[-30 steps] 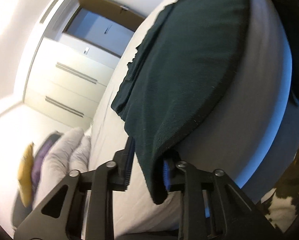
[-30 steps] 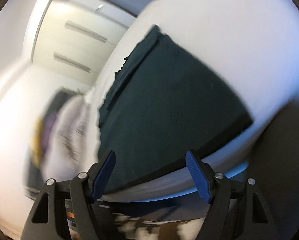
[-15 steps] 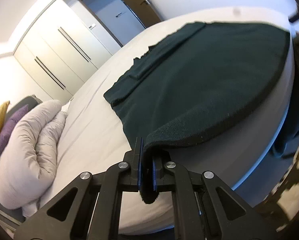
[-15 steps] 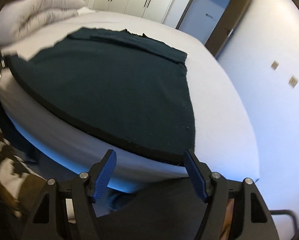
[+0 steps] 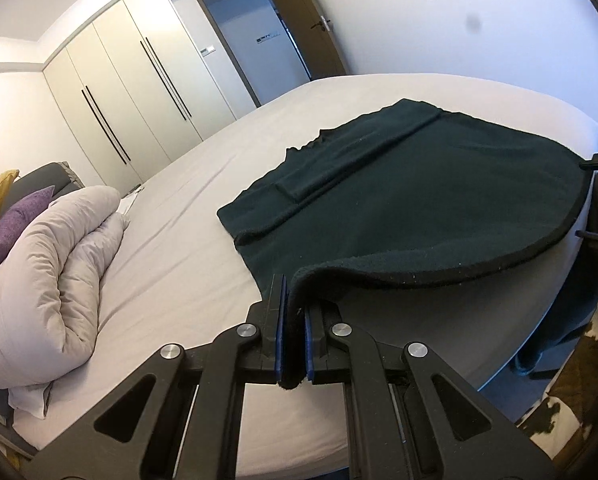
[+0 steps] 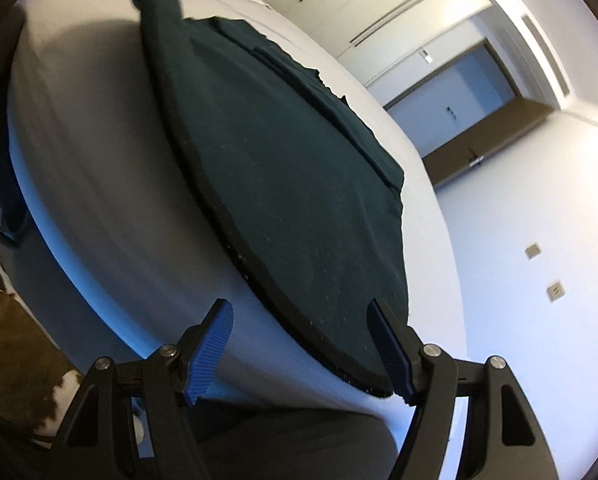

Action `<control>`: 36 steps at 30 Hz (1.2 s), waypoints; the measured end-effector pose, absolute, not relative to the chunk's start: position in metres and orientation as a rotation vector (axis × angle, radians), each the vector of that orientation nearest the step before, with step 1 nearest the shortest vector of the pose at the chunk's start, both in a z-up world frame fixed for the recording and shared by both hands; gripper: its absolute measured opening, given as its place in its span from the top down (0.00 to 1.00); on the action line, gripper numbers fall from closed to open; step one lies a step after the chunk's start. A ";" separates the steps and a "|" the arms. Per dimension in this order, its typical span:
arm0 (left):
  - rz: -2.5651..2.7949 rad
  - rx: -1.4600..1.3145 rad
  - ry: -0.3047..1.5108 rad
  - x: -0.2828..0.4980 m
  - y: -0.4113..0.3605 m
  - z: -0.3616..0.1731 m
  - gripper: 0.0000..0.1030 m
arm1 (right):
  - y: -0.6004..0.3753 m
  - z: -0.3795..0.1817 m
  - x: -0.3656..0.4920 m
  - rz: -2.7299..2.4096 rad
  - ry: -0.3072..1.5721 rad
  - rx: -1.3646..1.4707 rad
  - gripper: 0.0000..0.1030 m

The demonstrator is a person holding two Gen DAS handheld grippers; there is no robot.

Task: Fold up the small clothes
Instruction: 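Lift the hem with both tools and fold it toward the collar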

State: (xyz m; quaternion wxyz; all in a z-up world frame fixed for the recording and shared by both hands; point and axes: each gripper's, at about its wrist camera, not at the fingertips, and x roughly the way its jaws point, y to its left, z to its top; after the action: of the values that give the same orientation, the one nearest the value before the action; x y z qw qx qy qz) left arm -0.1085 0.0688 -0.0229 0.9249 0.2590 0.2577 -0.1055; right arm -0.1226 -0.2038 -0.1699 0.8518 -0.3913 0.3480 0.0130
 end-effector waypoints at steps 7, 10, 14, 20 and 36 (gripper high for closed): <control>-0.214 0.504 0.547 -0.107 0.076 -0.025 0.93 | -0.205 -0.179 -0.121 -0.088 0.692 -0.962 0.42; -0.218 0.518 0.567 -0.108 0.077 -0.036 0.93 | -0.215 -0.184 -0.118 -0.128 0.688 -1.029 0.49; -0.221 0.565 0.592 -0.114 0.076 -0.060 0.93 | -0.229 -0.188 -0.117 -0.136 0.708 -1.104 0.62; -0.238 0.696 0.634 -0.131 0.074 -0.100 0.93 | -0.238 -0.193 -0.113 -0.105 0.738 -1.155 0.68; -0.211 0.750 0.633 -0.144 0.081 -0.126 0.96 | -0.246 -0.175 -0.109 -0.119 0.730 -1.111 0.95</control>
State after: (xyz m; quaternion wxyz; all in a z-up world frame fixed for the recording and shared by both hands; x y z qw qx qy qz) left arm -0.1437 0.0811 -0.1260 0.8767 0.3595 0.3032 -0.1013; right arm -0.1085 -0.2461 -0.1749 0.7854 -0.5154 0.3383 -0.0550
